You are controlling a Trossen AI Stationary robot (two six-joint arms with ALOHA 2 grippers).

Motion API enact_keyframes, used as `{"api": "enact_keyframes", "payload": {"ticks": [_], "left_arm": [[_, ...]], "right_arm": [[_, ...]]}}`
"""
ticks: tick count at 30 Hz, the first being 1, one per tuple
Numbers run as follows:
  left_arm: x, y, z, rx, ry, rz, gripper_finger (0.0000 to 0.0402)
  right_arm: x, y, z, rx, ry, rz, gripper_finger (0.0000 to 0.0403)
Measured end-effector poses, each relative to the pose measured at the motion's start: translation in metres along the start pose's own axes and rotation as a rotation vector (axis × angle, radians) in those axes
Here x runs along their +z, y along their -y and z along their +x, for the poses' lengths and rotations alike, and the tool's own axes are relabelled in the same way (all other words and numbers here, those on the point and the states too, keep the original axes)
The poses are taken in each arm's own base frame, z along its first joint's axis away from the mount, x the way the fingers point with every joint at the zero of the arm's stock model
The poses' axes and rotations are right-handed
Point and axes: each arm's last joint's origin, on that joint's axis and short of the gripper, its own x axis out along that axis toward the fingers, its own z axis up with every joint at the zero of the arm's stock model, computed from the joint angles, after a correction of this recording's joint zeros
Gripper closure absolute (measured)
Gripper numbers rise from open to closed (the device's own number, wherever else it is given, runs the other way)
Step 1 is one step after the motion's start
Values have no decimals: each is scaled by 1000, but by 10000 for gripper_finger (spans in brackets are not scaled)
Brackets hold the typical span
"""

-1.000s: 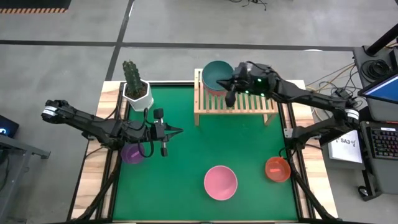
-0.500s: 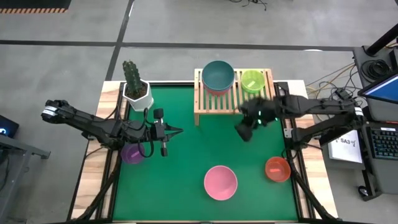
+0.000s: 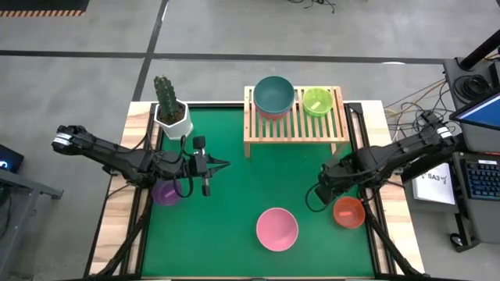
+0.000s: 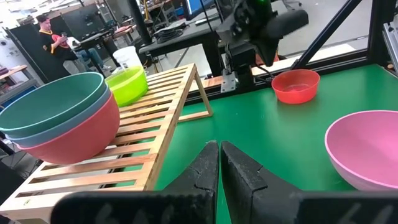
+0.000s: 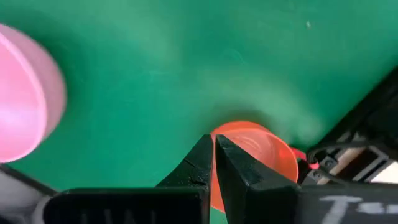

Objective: Place and stack bowls onto a shelf
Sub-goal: Stack the orange bowl on top of the yellow bowl on the shelf

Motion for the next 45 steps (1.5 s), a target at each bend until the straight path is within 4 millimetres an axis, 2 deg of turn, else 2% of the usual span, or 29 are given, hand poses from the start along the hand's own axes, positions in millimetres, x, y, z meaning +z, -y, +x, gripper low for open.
{"api": "enact_keyframes", "payload": {"ticks": [4,10,14,20,29,37,41,45], "left_arm": [[0,0,0,0,0,0,402],[0,0,0,0,0,-3,402],[0,0,0,0,-1,-3,402],[0,0,0,0,-1,-3,402],[0,0,0,0,-2,-3,402],[0,0,0,0,-1,-3,402],[0,0,0,0,-1,-3,402],[0,0,0,0,-1,-4,402]], "right_arm": [[-4,2,14,-11,-60,40,365],[-9,6,30,-44,-110,127,286],[-14,8,49,-61,-125,167,243],[-19,2,78,9,-129,260,221],[-24,-5,101,-91,-130,307,250],[-23,-9,120,-177,-157,247,328],[-23,-12,120,-140,-186,217,382],[-22,-20,111,-42,-190,173,392]]}}
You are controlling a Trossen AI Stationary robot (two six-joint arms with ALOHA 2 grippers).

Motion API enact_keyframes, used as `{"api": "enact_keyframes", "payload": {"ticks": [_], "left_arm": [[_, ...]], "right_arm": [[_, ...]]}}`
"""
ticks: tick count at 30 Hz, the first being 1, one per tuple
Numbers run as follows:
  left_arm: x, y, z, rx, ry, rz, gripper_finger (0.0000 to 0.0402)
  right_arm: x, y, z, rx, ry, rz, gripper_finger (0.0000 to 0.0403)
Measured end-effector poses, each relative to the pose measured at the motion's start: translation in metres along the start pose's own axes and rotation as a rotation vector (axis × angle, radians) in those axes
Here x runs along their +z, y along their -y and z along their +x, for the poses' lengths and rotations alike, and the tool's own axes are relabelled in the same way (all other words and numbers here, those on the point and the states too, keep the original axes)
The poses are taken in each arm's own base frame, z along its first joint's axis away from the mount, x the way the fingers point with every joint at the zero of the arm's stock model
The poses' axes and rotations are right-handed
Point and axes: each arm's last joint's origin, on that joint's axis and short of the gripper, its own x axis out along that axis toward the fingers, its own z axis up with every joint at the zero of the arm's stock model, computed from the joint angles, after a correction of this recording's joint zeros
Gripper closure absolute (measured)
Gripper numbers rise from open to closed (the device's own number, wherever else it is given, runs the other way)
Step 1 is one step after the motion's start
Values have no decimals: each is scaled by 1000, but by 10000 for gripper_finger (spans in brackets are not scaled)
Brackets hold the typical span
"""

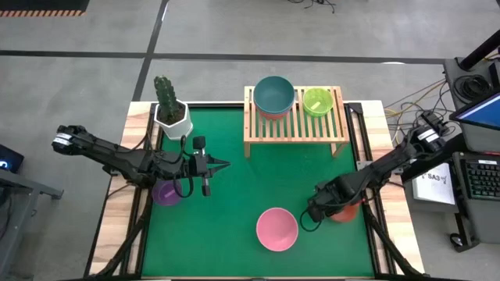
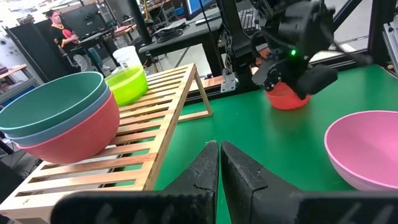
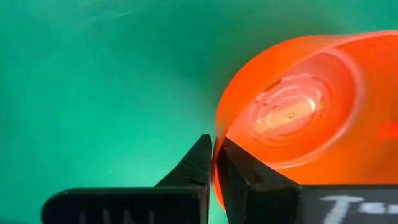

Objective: Place and stack bowls onto a shelf
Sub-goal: Stack the orange bowl on top of the yellow bowl on the shelf

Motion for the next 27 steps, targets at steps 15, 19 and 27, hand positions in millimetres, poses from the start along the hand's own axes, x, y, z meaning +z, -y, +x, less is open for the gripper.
{"api": "enact_keyframes", "payload": {"ticks": [15,19,27], "left_arm": [[0,0,0,0,0,0,402],[0,0,0,0,0,0,402],[0,0,0,0,1,0,402]], "right_arm": [[-17,-54,-105,367,182,-610,394],[-23,-60,-144,394,383,-747,394],[-21,-46,-211,177,808,-882,394]]}}
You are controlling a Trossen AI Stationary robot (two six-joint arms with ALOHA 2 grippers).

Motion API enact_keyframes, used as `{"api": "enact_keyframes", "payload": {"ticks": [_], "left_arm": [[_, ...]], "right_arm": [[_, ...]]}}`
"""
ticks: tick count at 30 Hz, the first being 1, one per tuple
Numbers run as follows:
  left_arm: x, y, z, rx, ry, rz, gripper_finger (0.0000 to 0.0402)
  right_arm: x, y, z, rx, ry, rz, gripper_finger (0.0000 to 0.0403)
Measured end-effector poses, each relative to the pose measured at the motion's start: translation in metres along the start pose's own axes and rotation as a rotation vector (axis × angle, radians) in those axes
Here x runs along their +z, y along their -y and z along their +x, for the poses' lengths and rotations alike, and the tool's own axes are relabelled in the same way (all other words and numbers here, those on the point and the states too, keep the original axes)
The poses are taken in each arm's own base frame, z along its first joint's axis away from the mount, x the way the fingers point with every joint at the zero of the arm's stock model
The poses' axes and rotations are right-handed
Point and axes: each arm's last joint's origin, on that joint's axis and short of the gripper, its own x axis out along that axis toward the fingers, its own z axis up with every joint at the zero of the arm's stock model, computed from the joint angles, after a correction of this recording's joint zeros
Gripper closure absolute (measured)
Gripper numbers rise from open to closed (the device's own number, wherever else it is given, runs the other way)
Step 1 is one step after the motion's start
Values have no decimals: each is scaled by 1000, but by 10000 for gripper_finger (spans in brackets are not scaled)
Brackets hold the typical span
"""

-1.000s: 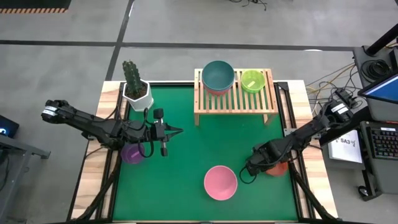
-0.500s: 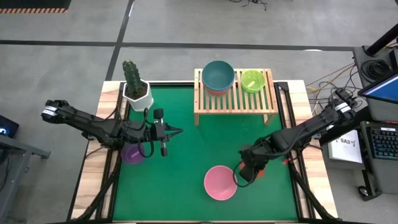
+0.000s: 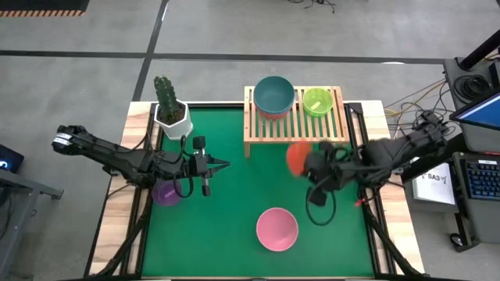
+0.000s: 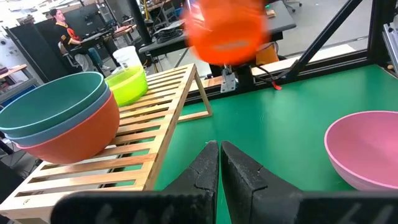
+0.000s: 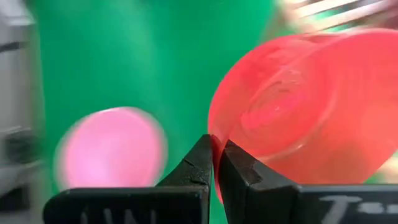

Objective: Place and stack bowls onto a shelf
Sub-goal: Stack the orange bowl on top of the yellow bowl on the shelf

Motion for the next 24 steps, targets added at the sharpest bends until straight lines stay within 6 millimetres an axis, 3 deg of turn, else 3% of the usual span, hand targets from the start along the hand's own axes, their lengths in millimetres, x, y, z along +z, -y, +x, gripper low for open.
{"api": "enact_keyframes", "payload": {"ticks": [5,11,17,24], "left_arm": [[0,0,0,0,0,0,402],[0,0,0,0,0,5,402],[0,0,0,1,1,37,402],[1,-1,0,4,2,46,402]], "right_arm": [[13,44,-19,-308,-17,-20,394],[33,108,-27,-481,-103,-13,394],[50,174,-24,-480,-195,-13,394],[55,233,-1,-283,-325,-25,394]]}}
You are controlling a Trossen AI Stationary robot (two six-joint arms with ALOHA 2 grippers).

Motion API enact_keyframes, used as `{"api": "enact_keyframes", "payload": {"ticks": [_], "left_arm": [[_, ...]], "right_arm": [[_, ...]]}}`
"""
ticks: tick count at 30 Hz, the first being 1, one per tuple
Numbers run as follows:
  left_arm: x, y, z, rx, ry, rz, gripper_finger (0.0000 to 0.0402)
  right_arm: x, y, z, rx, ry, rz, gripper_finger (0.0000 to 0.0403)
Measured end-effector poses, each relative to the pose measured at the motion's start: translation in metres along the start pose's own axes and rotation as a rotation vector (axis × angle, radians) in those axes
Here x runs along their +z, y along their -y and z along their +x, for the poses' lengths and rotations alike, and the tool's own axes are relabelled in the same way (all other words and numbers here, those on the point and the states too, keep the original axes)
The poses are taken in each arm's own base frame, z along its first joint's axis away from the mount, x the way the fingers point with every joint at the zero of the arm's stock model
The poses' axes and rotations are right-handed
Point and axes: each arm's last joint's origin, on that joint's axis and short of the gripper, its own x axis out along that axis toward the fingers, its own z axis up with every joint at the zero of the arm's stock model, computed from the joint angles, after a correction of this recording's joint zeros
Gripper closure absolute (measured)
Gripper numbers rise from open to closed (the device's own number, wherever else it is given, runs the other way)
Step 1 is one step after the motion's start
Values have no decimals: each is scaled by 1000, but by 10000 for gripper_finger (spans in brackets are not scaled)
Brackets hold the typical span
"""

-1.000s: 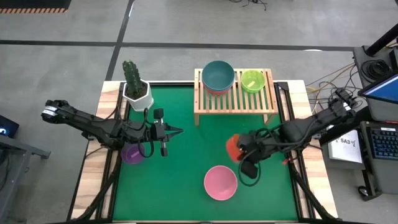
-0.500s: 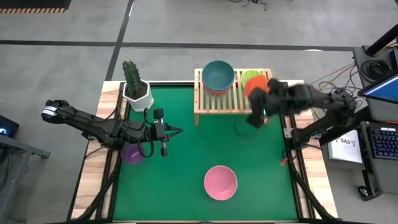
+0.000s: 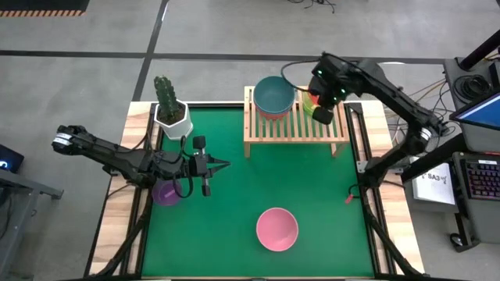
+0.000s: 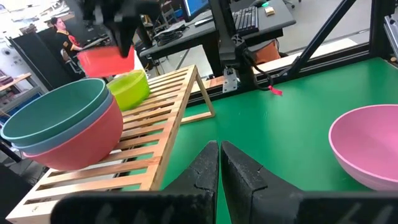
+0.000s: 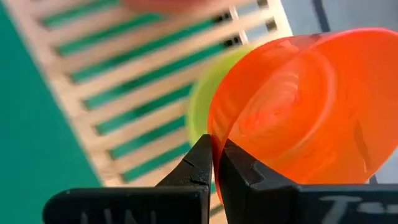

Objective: Place and stack bowls onto a shelf
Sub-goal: Stack the orange bowl on top of the yellow bowl on the shelf, then stack the violet bowl on top of the orange bowl on the shelf

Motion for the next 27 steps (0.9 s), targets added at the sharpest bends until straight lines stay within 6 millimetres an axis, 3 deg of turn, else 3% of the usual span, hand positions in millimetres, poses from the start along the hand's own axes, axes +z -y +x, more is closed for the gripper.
{"api": "enact_keyframes", "payload": {"ticks": [9,17,22,27], "left_arm": [[-1,0,0,-2,-6,4,402],[-1,0,0,-2,-8,5,402],[-1,0,0,-2,-9,5,402],[-2,0,0,-2,-10,6,402]], "right_arm": [[19,15,37,37,-169,-27,394],[32,18,45,38,-168,-17,352],[31,18,36,28,-144,14,298],[19,13,8,122,-25,103,273]]}}
